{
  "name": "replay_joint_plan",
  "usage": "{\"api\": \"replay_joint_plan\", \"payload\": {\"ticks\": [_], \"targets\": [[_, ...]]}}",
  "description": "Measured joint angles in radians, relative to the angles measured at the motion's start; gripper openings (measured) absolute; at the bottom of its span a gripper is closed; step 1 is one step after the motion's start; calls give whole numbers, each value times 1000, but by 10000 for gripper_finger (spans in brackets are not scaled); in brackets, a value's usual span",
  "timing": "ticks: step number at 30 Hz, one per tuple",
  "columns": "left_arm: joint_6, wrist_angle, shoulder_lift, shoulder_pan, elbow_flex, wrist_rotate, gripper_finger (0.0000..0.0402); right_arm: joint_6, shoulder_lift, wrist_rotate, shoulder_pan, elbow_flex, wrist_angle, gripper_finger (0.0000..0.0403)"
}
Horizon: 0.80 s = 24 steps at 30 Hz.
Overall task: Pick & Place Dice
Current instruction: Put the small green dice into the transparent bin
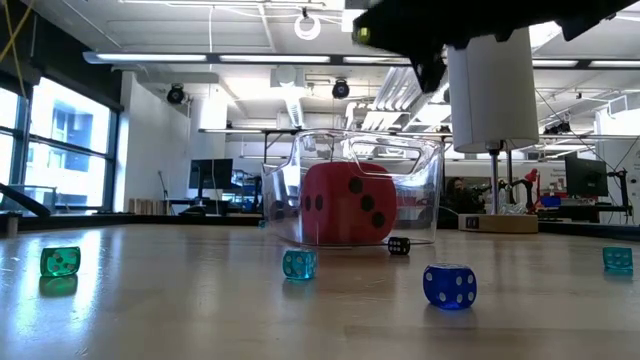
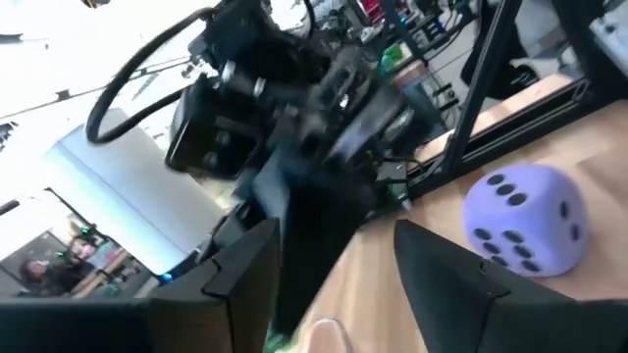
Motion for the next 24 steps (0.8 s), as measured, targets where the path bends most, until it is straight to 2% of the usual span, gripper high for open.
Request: {"api": "replay_joint_plan", "payload": {"ticks": [3,5,13,17,24], "targets": [[-54,0,0,-18,0,-2,195,-3,0,131,-9,0,-76,63],[-81,0,0,-31,0,-3,195,21,0,176,-31,0,-131,63],[-140,-1,0,-68,0,-4,195,76,0,199,-116,0,-263,63],[-135,-1,0,-72,0,-7,195,69,0,286,-121,0,-312,63],[-135,-2,0,-72,0,-6,195,48,0,286,-123,0,-338,64]]}}
